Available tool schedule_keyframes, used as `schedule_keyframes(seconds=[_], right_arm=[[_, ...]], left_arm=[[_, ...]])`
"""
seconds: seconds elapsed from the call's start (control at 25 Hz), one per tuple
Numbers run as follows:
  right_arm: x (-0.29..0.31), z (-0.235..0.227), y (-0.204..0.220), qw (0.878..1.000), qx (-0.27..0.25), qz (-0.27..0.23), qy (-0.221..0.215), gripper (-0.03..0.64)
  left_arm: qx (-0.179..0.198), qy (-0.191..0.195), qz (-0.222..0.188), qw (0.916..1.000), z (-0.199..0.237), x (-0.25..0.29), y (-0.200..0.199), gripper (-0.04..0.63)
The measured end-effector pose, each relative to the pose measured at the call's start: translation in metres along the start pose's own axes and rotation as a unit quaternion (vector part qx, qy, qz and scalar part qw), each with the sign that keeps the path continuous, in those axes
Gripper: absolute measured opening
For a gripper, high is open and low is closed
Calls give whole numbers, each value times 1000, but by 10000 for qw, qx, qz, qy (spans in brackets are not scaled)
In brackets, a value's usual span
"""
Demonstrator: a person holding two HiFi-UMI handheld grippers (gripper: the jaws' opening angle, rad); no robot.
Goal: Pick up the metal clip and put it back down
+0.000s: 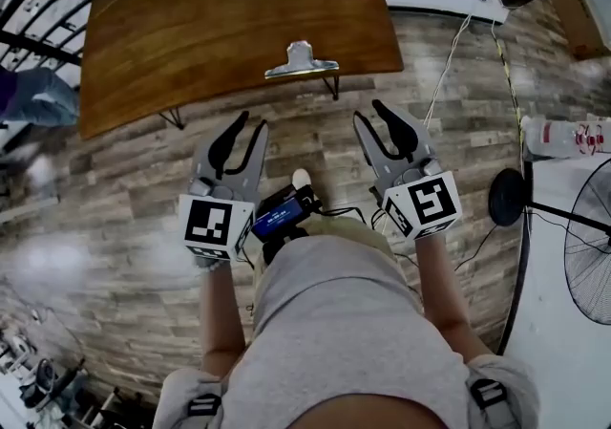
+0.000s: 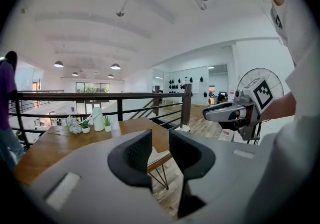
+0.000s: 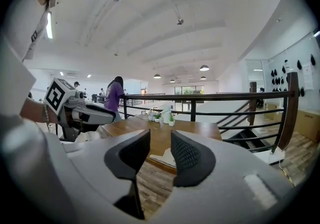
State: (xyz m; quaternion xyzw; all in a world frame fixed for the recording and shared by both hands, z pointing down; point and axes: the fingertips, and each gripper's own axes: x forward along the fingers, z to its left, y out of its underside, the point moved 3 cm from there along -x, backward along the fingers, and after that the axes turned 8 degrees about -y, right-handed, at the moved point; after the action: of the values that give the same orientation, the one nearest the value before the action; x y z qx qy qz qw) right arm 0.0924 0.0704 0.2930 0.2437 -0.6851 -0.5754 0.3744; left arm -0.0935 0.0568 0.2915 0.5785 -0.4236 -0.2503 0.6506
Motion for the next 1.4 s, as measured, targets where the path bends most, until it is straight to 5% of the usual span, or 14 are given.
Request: schedule_keyframes(seconds=[0.92, 1.4], right_arm=[[42, -21, 2, 9997, 8, 212, -74, 124], [84, -29, 7, 9977, 13, 472, -493, 124]], left_arm=[[-95, 97, 105, 9999, 27, 37, 4, 107], [-278, -55, 307, 9991, 49, 57, 16, 109]])
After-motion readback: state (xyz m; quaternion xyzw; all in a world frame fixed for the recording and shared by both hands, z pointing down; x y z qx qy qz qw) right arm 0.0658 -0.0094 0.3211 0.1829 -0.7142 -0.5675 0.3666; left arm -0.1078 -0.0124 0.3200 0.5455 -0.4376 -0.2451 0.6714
